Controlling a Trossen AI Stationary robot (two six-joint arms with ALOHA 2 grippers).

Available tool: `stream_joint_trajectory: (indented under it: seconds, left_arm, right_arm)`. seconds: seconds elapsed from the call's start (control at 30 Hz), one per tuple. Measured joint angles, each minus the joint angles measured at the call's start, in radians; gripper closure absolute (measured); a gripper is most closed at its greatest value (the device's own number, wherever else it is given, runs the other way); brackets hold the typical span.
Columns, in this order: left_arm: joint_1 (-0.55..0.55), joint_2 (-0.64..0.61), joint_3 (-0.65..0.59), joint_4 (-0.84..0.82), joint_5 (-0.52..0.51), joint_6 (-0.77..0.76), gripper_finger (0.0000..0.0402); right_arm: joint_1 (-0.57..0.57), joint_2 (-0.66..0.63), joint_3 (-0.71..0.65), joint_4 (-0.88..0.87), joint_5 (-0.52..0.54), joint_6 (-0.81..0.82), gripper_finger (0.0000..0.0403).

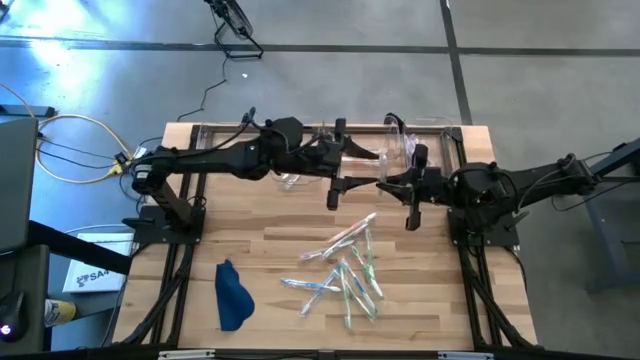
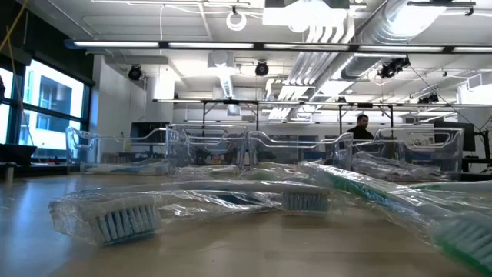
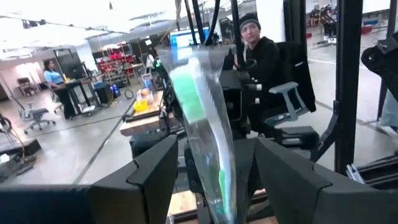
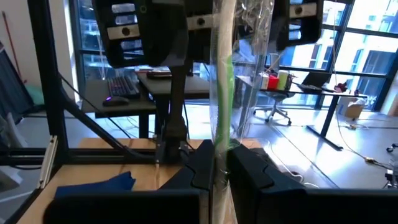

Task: Pick & Place Toothbrushes
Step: Put the green toothbrush into the middle left transparent bin

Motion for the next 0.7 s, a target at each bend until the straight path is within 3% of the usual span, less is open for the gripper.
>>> stream_joint_trajectory:
  seconds: [0.27,0.7]
  left_arm:
    - [0.0,0.046,0.0,0.108,0.001,-0.041,0.0192]
    - [0.0,0.049,0.0,0.088,0.007,-0.063,0.0192]
  right_arm:
    - [0.0,0.033,-0.001,0.004,0.0,0.0,0.0383]
    - [0.0,0.035,-0.001,0.009,0.028,-0.003,0.0383]
